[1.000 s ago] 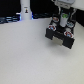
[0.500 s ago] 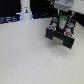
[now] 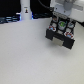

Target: Open the kcup holder, insert the kcup into the holder, and close the kcup holder

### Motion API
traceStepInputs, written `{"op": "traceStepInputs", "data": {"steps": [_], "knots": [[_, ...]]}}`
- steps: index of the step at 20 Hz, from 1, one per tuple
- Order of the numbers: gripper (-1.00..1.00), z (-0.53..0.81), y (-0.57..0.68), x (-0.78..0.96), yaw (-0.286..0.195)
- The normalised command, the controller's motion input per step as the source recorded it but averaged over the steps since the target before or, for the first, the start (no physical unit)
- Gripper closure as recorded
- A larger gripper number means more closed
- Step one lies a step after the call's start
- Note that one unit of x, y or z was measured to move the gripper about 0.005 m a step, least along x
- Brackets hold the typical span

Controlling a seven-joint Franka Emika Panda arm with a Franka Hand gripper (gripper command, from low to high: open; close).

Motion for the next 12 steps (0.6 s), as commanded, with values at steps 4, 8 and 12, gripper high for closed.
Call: {"op": "traceStepInputs", "data": {"steps": [4, 8, 12], "knots": [[-1.0, 0.14, 0.06, 0.02, 0.022], [-1.0, 0.22, 0.07, 0.04, 0.024], [-1.0, 0.34, -0.01, 0.13, 0.06]]}}
